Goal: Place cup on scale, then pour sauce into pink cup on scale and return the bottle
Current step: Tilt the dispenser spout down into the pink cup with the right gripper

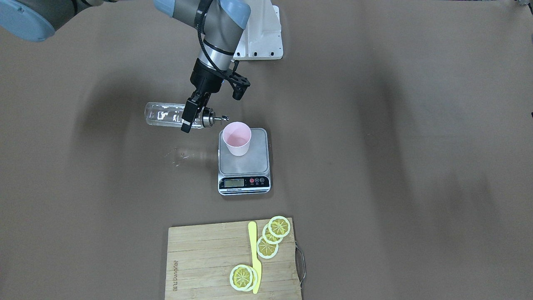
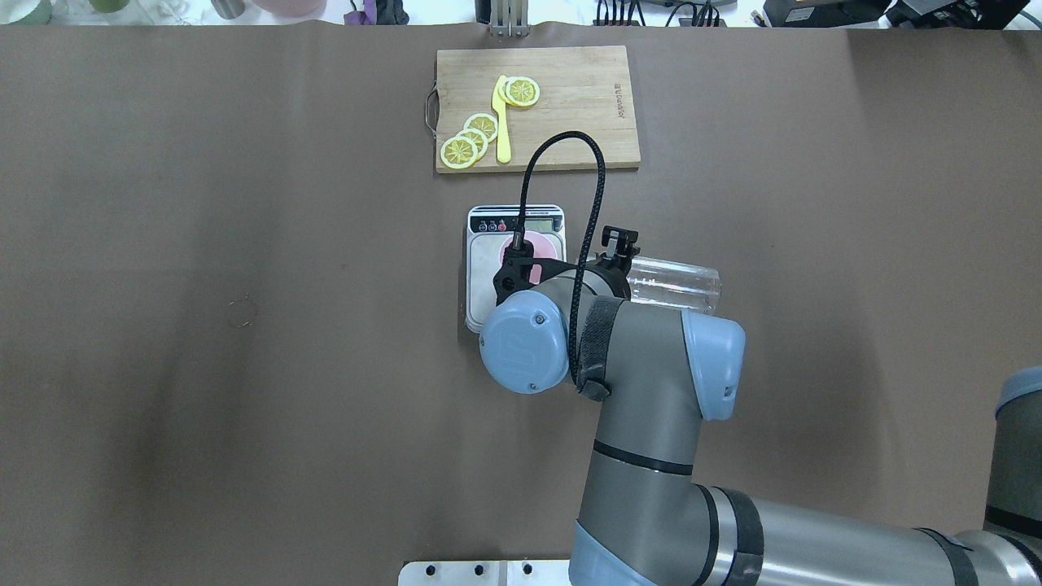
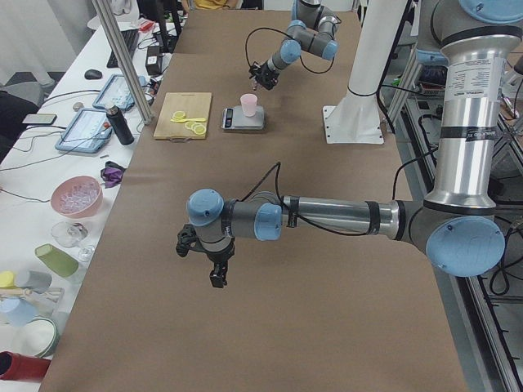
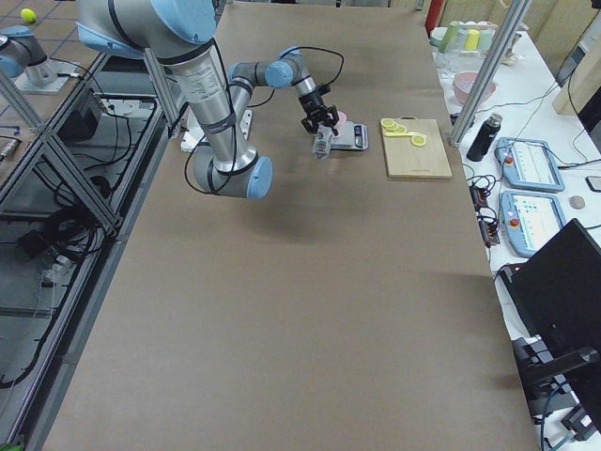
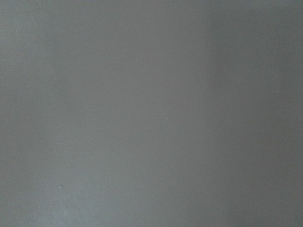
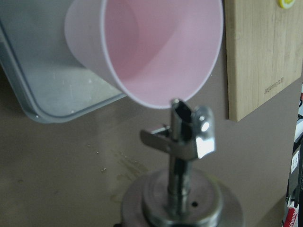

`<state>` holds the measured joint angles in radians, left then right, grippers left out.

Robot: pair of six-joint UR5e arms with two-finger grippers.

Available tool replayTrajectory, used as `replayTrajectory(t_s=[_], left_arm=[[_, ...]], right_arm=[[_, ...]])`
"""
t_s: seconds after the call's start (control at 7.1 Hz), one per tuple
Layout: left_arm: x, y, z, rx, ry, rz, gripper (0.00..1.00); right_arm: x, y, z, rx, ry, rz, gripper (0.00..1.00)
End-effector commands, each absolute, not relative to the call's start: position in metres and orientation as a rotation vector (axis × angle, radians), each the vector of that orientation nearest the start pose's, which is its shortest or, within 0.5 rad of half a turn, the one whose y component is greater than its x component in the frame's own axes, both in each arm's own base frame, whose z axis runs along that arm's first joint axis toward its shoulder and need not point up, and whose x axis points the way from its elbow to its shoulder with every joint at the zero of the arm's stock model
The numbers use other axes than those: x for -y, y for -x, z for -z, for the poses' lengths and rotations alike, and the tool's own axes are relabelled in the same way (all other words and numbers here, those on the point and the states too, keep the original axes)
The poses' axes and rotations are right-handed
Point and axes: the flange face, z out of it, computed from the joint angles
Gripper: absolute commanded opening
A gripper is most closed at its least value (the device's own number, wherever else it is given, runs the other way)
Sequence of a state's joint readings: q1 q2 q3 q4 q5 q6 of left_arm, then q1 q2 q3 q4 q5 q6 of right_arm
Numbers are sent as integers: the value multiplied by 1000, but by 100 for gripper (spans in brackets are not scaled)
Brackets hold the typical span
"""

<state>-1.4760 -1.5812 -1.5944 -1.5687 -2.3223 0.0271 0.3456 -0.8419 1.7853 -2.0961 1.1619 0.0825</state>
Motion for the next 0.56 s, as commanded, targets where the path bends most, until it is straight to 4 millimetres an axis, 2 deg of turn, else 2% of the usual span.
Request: replayTrajectory(t_s=[0.0, 0.28, 0.42], left_arm=[[502, 18, -647, -751, 0, -127, 99], [504, 17, -645, -750, -2, -129, 99], [512, 17, -629, -752, -35, -139, 99]], right_arm=[[377, 549, -208, -94, -588, 1046, 35], [376, 547, -210, -121, -556, 1057, 35], [376, 546, -208, -135, -539, 1063, 35]])
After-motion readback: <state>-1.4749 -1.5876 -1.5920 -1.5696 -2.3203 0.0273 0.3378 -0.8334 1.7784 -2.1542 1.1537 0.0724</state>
